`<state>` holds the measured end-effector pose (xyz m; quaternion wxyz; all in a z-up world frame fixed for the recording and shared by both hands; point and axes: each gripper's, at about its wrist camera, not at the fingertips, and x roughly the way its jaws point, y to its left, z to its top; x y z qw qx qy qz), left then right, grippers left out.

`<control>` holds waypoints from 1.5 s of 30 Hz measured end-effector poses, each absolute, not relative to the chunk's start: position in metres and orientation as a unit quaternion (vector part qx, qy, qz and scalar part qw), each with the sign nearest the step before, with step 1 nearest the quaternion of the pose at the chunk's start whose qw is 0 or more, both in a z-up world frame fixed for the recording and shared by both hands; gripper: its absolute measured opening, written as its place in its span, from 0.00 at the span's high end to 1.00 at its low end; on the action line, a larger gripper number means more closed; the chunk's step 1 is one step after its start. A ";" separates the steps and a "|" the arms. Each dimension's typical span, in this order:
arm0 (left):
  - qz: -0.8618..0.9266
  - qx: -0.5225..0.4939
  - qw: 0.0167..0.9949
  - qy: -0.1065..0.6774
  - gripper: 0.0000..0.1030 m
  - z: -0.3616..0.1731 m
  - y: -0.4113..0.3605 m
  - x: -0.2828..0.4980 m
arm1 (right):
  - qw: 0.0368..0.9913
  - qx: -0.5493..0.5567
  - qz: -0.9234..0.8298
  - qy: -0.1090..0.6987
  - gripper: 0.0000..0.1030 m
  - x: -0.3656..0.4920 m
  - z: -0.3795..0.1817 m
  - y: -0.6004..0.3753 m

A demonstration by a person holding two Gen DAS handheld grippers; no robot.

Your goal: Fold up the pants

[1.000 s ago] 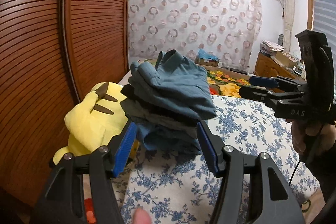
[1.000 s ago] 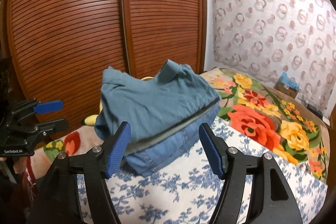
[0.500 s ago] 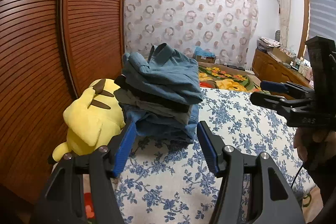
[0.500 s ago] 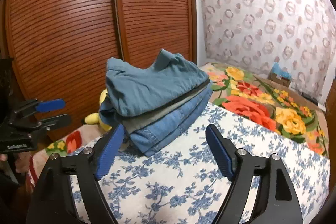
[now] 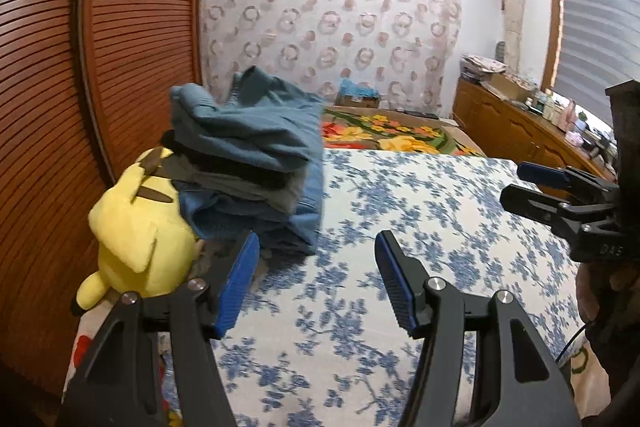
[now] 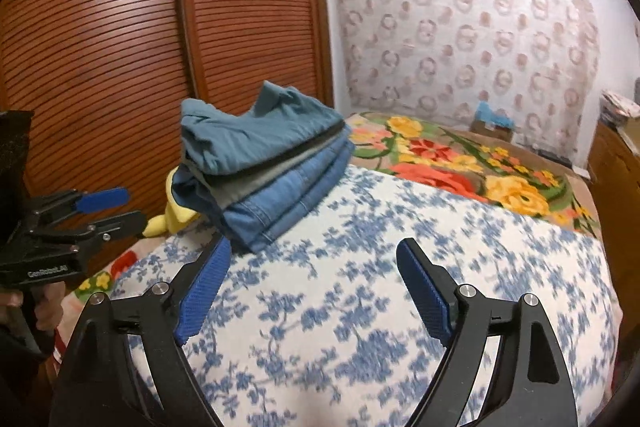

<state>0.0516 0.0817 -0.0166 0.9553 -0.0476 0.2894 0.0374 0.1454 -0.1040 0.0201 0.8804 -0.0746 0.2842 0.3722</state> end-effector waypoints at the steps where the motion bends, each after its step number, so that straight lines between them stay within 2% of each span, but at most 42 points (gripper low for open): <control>1: 0.032 -0.048 0.956 0.289 0.42 -0.017 0.077 0.051 | 0.883 -0.071 0.367 0.284 0.16 0.141 0.021 -0.110; 23: -0.036 -0.009 0.962 0.272 0.42 0.007 -0.016 0.038 | 0.932 -0.031 0.230 0.279 0.14 0.072 0.033 -0.237; 45: -0.049 -0.005 0.971 0.235 0.42 0.055 -0.037 0.035 | 0.963 -0.015 0.160 0.217 0.14 0.053 0.085 -0.274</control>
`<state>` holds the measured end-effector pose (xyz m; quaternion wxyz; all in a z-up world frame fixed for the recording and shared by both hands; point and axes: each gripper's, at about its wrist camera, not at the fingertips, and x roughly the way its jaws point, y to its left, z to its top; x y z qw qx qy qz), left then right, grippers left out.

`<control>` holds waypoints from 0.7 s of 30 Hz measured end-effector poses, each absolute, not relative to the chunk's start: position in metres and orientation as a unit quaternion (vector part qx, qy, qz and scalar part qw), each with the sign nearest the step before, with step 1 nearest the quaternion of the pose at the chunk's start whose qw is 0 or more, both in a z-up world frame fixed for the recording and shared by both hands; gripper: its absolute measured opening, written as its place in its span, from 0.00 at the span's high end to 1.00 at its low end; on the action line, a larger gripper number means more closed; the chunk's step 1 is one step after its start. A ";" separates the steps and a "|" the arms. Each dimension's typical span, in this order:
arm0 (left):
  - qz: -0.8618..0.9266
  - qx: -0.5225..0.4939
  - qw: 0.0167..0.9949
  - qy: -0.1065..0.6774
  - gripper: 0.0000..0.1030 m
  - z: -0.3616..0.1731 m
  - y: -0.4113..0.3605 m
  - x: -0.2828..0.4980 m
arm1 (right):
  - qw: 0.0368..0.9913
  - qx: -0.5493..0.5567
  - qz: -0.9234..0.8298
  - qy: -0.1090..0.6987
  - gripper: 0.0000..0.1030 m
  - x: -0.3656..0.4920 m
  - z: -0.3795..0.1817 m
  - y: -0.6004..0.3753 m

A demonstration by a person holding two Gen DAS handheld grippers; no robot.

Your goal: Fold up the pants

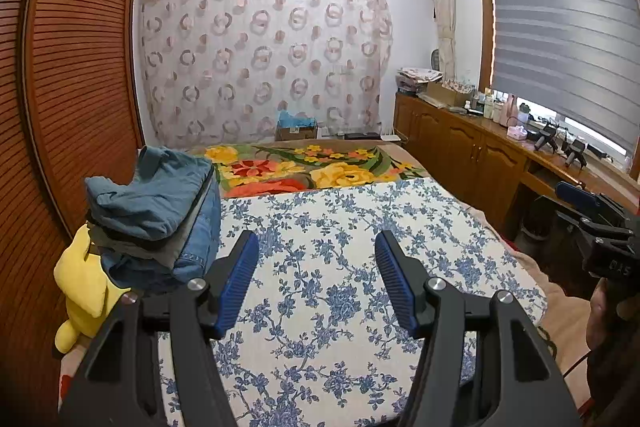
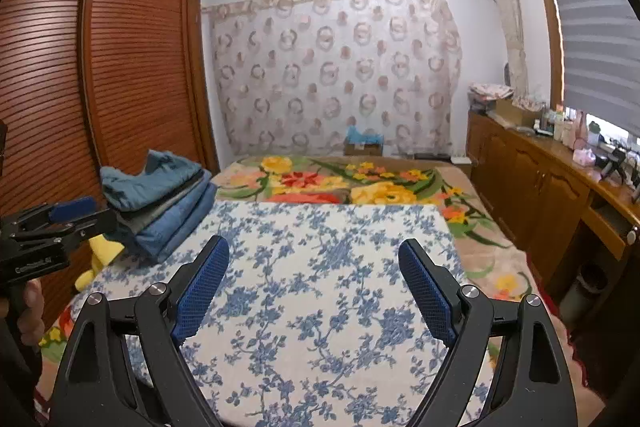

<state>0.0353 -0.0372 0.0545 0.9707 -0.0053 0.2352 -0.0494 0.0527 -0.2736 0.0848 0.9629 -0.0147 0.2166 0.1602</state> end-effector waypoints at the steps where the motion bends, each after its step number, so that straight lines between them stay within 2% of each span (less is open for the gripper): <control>1: -0.048 -0.007 0.971 0.234 0.42 0.056 -0.036 0.034 | 0.964 -0.015 0.156 0.213 0.14 0.051 0.087 -0.274; 21: -0.045 -0.009 0.972 0.229 0.42 0.057 -0.031 0.027 | 0.968 -0.018 0.145 0.203 0.14 0.047 0.091 -0.277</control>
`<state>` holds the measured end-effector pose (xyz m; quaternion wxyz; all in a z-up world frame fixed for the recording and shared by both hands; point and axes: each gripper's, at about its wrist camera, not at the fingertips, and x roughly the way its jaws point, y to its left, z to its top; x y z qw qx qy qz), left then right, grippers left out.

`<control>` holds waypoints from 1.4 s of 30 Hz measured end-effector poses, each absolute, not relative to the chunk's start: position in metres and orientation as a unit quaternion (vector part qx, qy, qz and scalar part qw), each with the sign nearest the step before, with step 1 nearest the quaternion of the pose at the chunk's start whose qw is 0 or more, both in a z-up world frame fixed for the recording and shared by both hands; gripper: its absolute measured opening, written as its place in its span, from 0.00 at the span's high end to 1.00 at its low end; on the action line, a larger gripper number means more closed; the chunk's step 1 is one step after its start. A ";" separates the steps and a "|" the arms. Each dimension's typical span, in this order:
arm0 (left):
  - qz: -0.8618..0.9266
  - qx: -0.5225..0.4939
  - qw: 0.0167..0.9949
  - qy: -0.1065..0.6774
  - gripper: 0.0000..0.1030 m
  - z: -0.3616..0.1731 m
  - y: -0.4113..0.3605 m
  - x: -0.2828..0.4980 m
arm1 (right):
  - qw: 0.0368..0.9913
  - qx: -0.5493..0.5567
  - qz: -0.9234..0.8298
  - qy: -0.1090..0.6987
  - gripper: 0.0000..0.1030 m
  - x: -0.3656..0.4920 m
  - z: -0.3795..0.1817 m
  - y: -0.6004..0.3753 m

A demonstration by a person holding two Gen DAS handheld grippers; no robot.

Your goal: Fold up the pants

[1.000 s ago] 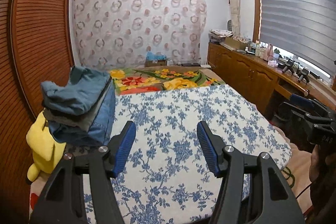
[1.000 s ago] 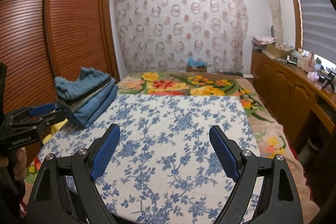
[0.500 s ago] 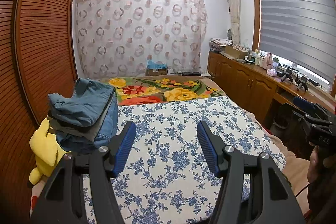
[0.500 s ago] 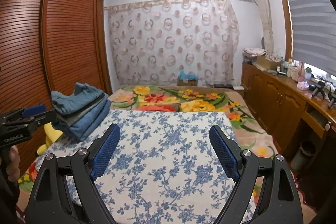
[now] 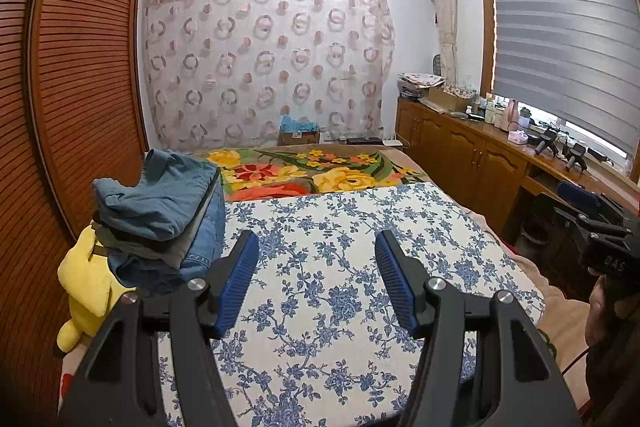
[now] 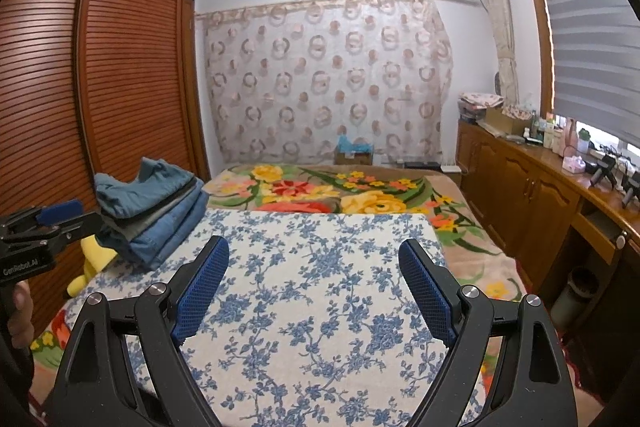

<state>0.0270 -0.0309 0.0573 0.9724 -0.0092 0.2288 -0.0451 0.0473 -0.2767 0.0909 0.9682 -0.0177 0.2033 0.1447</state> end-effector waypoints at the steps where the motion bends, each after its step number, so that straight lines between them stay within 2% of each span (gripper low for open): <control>1: -0.045 -0.009 0.972 0.229 0.42 0.057 -0.031 0.027 | 0.968 -0.017 0.145 0.203 0.14 0.046 0.091 -0.277; 42: -0.042 -0.007 0.973 0.227 0.41 0.058 -0.028 0.024 | 0.968 -0.019 0.144 0.203 0.14 0.047 0.090 -0.277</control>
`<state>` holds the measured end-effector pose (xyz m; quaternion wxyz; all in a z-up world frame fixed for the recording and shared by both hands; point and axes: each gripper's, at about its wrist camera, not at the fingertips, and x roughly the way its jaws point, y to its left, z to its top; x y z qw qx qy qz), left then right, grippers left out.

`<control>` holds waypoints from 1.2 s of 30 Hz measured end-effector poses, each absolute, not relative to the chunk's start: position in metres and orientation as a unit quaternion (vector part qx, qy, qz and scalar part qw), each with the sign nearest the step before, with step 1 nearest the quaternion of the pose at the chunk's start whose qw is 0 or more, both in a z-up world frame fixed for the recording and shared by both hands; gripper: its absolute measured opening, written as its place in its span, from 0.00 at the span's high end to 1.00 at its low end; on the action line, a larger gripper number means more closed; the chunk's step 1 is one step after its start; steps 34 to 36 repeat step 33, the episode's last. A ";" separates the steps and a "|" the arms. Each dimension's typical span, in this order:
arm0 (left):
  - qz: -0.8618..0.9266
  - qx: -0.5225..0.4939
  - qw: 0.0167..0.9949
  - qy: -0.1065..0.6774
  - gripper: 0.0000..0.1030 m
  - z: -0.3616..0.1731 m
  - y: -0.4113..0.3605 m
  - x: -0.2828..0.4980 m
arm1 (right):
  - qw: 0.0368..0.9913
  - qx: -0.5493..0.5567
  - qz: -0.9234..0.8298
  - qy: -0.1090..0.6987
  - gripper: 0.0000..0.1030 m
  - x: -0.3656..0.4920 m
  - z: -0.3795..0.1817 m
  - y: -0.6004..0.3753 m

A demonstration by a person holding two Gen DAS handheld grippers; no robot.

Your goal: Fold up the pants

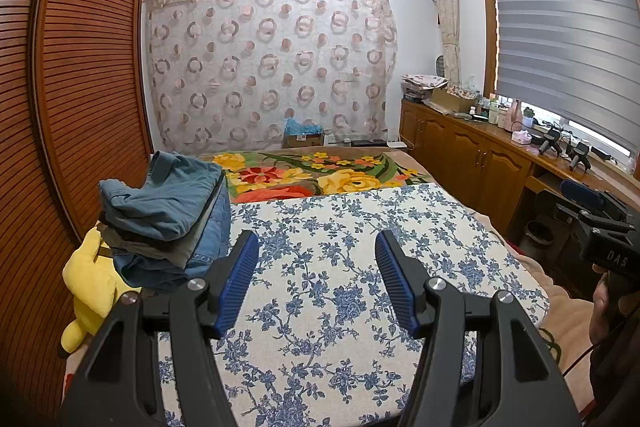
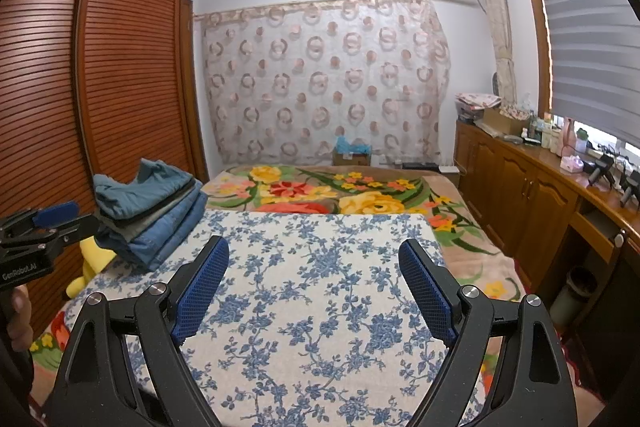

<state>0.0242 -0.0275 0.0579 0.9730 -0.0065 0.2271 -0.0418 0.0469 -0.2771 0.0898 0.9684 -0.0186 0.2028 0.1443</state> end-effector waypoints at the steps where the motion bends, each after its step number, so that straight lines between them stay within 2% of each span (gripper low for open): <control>1: -0.042 -0.006 0.973 0.227 0.41 0.058 -0.028 0.024 | 0.968 -0.018 0.145 0.203 0.14 0.047 0.090 -0.277; 36: -0.040 -0.005 0.973 0.225 0.41 0.058 -0.024 0.023 | 0.968 -0.019 0.145 0.203 0.14 0.047 0.089 -0.277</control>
